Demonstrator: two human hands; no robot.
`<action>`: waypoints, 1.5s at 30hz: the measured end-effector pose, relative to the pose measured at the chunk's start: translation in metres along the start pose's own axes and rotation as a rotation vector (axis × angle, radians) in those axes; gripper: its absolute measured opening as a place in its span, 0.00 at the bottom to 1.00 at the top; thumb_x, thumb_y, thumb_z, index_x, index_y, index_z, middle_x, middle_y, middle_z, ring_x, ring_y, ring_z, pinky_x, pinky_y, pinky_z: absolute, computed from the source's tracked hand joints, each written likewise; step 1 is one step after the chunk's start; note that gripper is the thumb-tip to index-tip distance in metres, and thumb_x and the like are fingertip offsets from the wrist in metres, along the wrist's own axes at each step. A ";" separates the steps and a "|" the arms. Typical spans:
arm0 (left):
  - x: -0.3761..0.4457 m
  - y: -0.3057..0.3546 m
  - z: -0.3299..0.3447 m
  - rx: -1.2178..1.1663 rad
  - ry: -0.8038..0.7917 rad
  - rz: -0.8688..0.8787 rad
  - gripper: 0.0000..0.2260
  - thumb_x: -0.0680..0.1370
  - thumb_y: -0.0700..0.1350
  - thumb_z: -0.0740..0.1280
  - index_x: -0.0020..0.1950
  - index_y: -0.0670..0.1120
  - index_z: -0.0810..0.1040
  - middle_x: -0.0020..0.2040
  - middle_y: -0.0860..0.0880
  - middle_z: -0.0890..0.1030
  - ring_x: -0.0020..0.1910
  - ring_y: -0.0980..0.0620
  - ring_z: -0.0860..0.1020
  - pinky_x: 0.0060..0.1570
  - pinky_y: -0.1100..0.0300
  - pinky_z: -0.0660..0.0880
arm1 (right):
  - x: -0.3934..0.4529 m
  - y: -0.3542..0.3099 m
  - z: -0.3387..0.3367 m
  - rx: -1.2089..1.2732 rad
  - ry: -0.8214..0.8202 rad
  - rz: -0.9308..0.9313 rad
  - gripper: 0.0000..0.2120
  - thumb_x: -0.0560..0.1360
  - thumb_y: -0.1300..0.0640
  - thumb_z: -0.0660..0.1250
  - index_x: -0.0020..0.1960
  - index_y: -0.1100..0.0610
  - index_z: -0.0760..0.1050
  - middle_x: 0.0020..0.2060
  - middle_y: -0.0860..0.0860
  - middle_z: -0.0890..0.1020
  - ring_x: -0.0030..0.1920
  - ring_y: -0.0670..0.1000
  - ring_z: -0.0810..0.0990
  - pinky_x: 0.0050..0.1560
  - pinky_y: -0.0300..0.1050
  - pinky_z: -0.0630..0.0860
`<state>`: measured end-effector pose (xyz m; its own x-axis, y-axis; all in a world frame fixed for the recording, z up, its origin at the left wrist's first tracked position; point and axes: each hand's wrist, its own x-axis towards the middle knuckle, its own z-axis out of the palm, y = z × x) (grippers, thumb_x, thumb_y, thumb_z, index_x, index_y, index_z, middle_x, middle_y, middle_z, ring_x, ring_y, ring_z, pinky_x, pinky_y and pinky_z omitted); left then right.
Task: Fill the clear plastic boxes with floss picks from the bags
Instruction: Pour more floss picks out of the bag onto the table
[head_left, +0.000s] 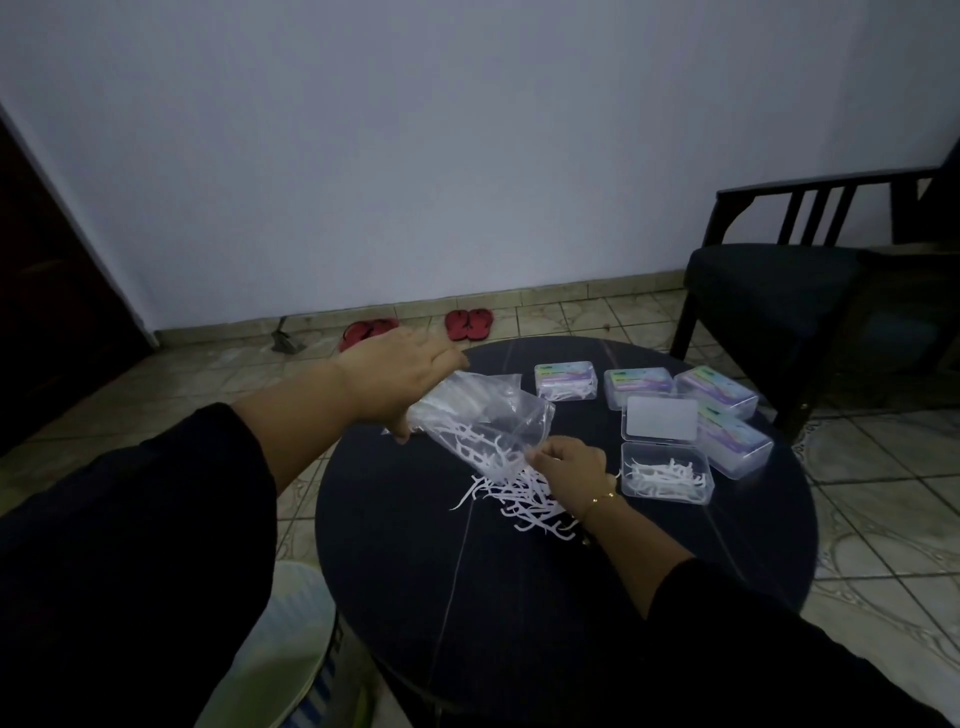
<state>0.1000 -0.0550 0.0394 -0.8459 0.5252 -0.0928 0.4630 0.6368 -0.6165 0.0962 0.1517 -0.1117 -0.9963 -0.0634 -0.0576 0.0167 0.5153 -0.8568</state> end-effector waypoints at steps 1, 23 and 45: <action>0.000 0.002 -0.001 0.078 -0.026 0.015 0.46 0.64 0.60 0.76 0.75 0.49 0.55 0.70 0.50 0.65 0.67 0.51 0.65 0.65 0.58 0.61 | 0.000 0.000 0.000 0.012 0.007 0.008 0.18 0.76 0.50 0.65 0.27 0.44 0.75 0.34 0.40 0.70 0.57 0.56 0.71 0.61 0.56 0.68; 0.006 -0.012 -0.011 -0.014 0.149 0.020 0.33 0.71 0.56 0.72 0.72 0.51 0.63 0.66 0.52 0.72 0.63 0.52 0.71 0.63 0.59 0.65 | 0.001 -0.002 0.008 -0.446 -0.088 -0.066 0.32 0.69 0.37 0.68 0.69 0.47 0.65 0.71 0.46 0.64 0.70 0.54 0.59 0.64 0.53 0.59; -0.004 -0.016 -0.035 0.192 0.236 0.039 0.32 0.67 0.68 0.69 0.66 0.54 0.71 0.58 0.54 0.78 0.58 0.51 0.75 0.58 0.51 0.54 | 0.003 -0.006 0.011 -0.305 -0.065 -0.084 0.31 0.68 0.37 0.70 0.68 0.41 0.69 0.71 0.45 0.62 0.70 0.54 0.58 0.66 0.53 0.58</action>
<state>0.1052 -0.0479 0.0770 -0.7330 0.6783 0.0513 0.4165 0.5071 -0.7546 0.0941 0.1389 -0.1120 -0.9855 -0.1665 -0.0340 -0.1015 0.7375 -0.6677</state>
